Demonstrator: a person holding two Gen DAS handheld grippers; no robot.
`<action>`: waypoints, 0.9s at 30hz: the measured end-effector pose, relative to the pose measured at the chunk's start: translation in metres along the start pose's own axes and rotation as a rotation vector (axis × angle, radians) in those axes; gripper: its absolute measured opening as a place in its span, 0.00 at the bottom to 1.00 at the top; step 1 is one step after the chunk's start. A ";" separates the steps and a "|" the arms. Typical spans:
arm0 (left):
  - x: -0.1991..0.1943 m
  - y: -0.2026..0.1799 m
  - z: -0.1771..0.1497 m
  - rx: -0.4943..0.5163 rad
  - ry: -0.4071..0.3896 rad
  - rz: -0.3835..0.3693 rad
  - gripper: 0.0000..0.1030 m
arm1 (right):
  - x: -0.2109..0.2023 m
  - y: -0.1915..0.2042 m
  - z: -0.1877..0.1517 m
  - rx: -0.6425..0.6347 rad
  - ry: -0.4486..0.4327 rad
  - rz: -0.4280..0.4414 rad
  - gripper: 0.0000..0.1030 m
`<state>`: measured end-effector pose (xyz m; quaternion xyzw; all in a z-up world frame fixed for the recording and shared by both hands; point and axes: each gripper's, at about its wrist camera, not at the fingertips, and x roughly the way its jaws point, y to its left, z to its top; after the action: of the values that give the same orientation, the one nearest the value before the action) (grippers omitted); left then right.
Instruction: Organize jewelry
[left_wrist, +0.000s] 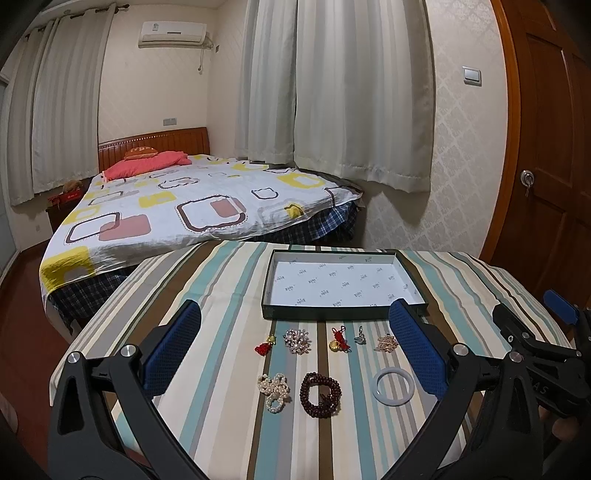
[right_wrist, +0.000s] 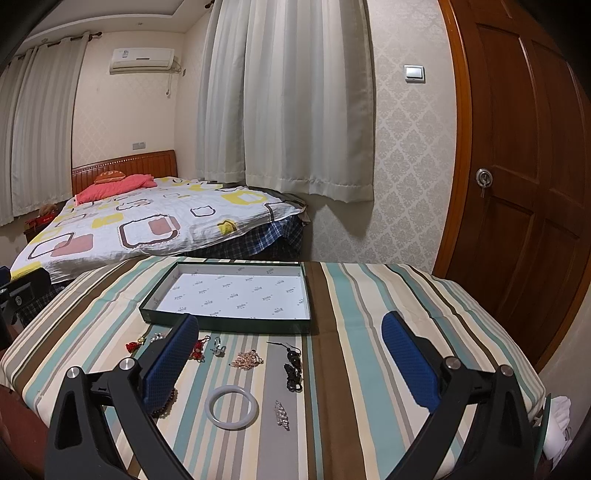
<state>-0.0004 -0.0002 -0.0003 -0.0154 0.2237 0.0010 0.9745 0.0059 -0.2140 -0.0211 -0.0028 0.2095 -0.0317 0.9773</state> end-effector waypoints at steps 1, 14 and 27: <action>0.000 0.000 0.000 -0.001 0.000 0.000 0.96 | 0.000 0.000 0.000 0.000 0.000 0.000 0.94; 0.002 0.002 -0.002 -0.001 0.002 -0.001 0.96 | 0.000 0.000 0.000 -0.001 -0.001 0.001 0.94; 0.004 0.001 -0.004 -0.002 0.010 0.000 0.96 | -0.001 0.000 0.000 0.000 0.000 0.000 0.94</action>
<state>0.0009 0.0010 -0.0060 -0.0162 0.2285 0.0014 0.9734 0.0051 -0.2141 -0.0202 -0.0026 0.2094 -0.0316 0.9773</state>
